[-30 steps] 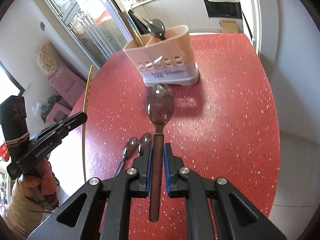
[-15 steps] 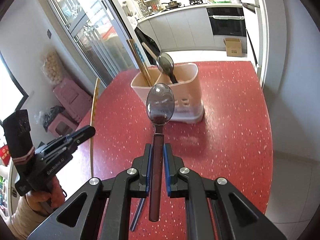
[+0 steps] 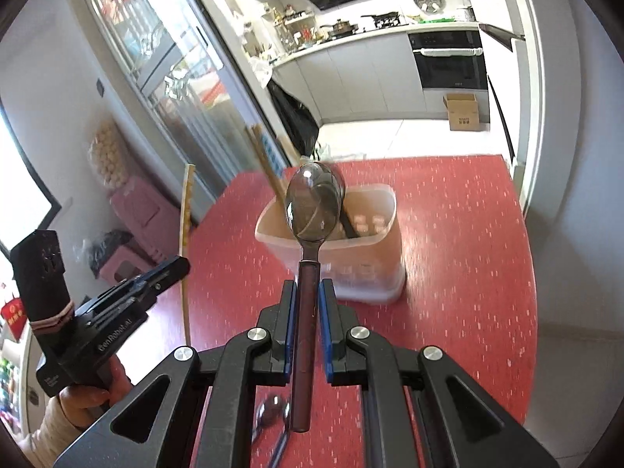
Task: Organize utensils
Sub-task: 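Carry the spoon and yellow chopstick over the beige holder with both tools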
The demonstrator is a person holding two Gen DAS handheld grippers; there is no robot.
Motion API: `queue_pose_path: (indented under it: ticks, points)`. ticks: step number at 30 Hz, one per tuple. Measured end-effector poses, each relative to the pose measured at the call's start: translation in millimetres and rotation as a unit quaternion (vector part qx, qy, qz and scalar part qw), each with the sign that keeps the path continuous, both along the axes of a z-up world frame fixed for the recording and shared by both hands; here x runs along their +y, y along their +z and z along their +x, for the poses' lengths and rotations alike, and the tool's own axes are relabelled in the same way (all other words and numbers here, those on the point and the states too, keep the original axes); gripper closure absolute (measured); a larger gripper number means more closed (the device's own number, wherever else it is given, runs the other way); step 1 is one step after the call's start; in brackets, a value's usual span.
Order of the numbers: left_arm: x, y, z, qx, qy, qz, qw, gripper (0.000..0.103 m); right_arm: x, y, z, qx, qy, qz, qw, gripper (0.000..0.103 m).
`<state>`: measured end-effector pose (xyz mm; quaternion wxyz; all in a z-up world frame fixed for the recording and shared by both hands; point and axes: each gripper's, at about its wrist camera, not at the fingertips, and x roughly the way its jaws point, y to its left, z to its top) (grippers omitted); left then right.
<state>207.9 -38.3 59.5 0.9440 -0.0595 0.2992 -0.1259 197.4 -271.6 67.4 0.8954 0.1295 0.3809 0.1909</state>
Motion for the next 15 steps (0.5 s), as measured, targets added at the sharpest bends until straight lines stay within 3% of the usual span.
queue_pose_path:
  ticks: [9, 15]
  points:
    - [-14.9, 42.6, 64.9, -0.072, 0.019, -0.017, 0.9971, 0.067, -1.7, 18.4, 58.8, -0.05, -0.017, 0.005, 0.999, 0.091]
    - [-34.4, 43.8, 101.8, -0.117, 0.028, -0.02, 0.9925, 0.067, 3.7, 22.6, 93.3, -0.096, -0.025, -0.016, 0.995, 0.091]
